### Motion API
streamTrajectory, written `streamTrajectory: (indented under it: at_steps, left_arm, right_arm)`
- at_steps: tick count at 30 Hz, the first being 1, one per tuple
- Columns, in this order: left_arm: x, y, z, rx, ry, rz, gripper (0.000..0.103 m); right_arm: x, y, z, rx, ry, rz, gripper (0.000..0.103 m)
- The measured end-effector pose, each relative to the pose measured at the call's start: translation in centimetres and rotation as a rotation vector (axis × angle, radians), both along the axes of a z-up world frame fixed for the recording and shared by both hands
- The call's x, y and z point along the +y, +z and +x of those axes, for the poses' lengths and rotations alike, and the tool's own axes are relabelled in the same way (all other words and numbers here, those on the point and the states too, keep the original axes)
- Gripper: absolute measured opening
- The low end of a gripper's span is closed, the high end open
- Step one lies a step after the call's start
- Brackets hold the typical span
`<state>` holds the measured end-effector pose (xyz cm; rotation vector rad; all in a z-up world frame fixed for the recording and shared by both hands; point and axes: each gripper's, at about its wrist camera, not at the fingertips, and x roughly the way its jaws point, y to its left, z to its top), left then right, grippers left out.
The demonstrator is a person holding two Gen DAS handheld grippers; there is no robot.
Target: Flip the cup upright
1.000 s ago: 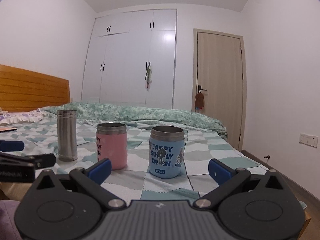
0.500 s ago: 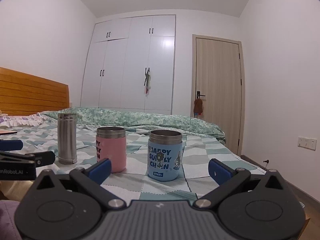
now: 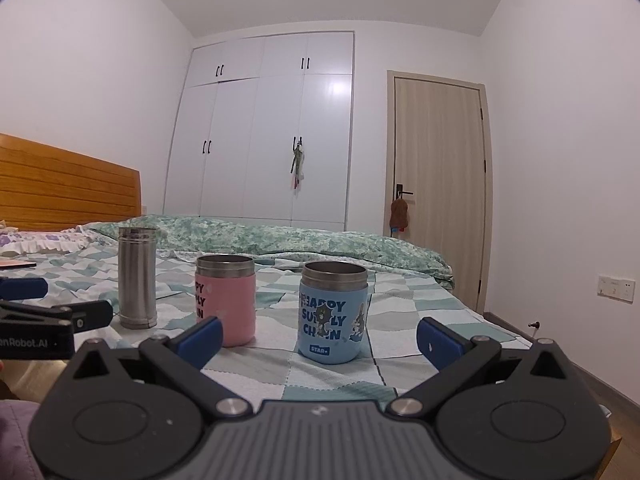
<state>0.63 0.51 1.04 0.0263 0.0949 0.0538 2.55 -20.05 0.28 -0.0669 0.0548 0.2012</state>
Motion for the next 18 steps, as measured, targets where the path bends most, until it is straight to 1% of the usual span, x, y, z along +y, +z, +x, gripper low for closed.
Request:
streamTrajectory:
  at_steps: [18]
  left_arm:
    - [-0.13,0.05,-0.10,-0.008,-0.001,0.005,0.103]
  right_arm:
    - [0.06,0.00,-0.10,-0.002,0.002,0.000,0.103]
